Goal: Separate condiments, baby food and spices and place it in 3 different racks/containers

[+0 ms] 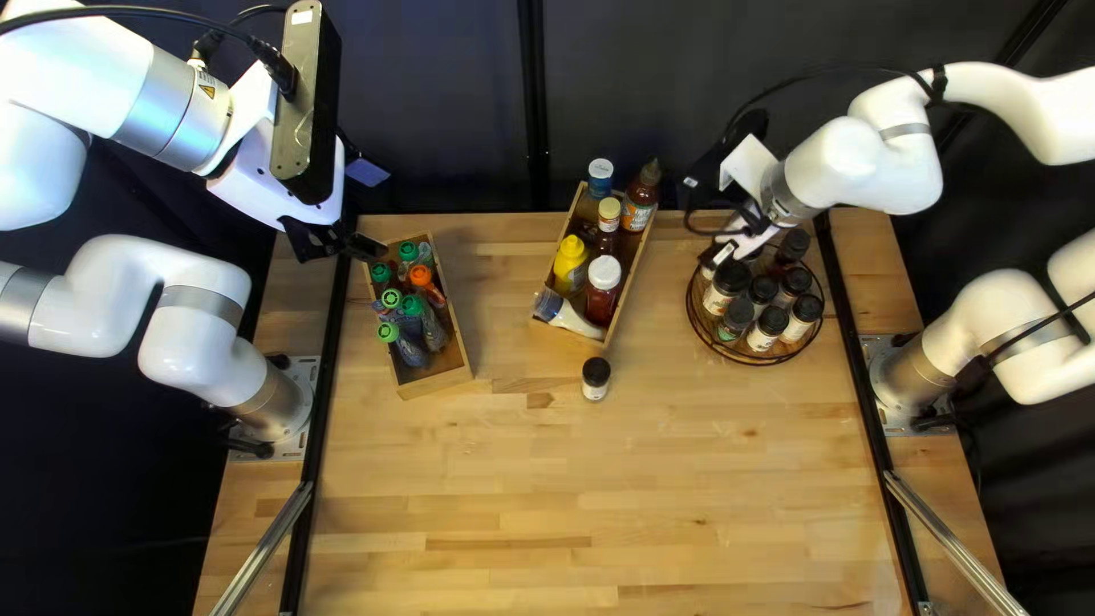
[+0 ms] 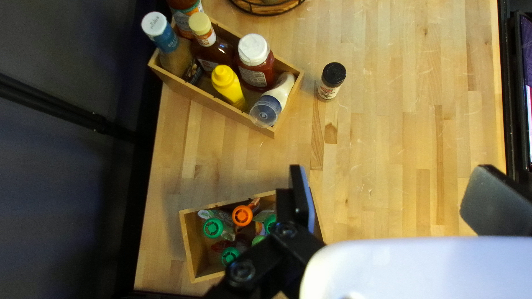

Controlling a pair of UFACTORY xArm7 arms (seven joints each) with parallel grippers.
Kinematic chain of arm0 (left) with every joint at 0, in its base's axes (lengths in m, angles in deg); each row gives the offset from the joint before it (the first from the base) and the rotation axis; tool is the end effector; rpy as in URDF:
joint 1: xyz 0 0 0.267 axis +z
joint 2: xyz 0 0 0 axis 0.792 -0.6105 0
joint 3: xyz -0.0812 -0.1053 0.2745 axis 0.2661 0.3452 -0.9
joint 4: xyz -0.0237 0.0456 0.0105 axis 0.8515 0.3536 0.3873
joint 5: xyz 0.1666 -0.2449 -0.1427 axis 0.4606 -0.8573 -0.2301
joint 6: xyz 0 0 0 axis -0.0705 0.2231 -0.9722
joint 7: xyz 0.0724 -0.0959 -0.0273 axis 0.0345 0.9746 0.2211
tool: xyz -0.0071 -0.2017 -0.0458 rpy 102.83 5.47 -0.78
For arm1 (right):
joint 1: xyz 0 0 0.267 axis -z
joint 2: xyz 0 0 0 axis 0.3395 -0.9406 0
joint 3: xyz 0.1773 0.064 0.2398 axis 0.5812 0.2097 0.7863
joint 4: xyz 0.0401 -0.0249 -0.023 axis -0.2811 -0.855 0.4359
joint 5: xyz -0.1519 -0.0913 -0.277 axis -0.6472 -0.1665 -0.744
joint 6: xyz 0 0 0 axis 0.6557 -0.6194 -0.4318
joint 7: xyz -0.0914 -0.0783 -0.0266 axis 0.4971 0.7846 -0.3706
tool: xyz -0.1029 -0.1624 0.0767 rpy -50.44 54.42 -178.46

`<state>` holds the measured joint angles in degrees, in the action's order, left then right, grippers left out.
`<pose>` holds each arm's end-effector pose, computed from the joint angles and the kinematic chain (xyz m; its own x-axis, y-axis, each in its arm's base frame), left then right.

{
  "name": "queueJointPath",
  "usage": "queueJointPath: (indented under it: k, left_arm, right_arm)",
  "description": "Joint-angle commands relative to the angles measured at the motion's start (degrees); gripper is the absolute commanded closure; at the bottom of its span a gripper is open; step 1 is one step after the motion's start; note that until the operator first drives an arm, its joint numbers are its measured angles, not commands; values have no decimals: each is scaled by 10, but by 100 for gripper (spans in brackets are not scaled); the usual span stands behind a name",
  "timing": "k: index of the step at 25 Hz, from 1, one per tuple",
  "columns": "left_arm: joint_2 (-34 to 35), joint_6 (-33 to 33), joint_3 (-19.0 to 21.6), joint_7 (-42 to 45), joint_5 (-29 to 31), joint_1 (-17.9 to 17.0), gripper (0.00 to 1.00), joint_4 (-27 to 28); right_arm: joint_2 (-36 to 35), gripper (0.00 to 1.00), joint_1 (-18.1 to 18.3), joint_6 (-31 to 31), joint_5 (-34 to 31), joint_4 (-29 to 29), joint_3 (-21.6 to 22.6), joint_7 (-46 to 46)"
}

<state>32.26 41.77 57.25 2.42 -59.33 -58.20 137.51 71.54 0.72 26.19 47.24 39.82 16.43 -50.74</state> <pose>0.2931 0.0439 0.4417 0.8057 0.0136 0.5922 0.0494 -0.9978 -0.0443 0.3519 -0.1319 0.2100 0.7382 -0.5919 0.3235 -0.6337 -0.7729 0.0319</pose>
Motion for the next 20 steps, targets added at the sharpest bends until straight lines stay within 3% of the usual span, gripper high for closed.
queueJointPath:
  k: [1,8,16,20]
  left_arm:
    - [0,0,0,0,0,0,0,0]
    - [0,0,0,0,0,0,0,0]
    - [0,0,0,0,0,0,0,0]
    - [0,0,0,0,0,0,0,0]
  right_arm:
    - [-43,0,-59,28,38,20,28,-12]
    - [-145,0,-118,112,57,51,52,-34]
    - [-250,0,-115,212,9,66,59,-99]
    - [-327,0,-114,247,1,101,54,-116]
